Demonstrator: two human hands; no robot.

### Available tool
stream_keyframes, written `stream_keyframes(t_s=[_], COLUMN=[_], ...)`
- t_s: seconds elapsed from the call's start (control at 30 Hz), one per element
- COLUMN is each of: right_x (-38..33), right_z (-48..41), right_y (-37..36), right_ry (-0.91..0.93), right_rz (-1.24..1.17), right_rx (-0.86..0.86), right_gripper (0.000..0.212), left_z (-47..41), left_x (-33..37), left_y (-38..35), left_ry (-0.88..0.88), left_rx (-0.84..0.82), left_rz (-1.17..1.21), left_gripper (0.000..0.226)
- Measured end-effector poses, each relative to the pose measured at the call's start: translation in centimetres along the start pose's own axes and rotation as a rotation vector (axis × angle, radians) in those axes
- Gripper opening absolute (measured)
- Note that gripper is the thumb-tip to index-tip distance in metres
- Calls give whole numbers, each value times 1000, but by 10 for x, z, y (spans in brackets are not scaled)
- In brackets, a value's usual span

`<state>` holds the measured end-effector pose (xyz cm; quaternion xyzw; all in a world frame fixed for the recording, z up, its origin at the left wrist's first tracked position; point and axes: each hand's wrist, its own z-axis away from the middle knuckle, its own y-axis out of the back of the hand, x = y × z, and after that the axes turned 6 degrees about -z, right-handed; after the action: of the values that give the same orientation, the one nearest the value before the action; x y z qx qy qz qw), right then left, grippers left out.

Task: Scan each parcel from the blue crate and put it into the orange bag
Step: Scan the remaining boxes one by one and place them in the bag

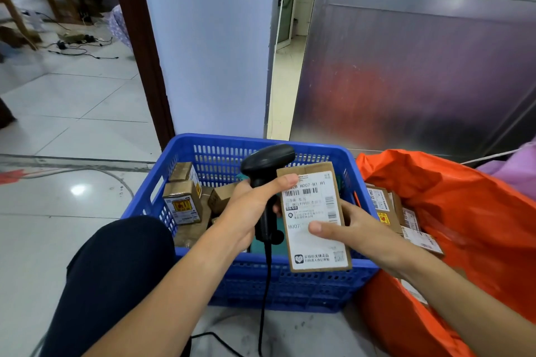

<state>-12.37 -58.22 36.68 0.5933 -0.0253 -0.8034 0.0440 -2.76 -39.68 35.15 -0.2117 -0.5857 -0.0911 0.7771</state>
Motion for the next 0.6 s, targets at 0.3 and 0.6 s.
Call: stream_keyframes(t_s=[0.3,0.6], right_x=[2,14], right_z=[-10,-31], right_y=[15,60], right_ry=[-3,87], right_rz=[101,84], right_rx=[77,497], right_gripper=[43,49], left_z=[-8,-9], left_x=[-4,-7], left_y=[1,2], left_ry=[55,21], left_rx=[-17,-78], left_rz=[34,14], left_gripper=[32,22])
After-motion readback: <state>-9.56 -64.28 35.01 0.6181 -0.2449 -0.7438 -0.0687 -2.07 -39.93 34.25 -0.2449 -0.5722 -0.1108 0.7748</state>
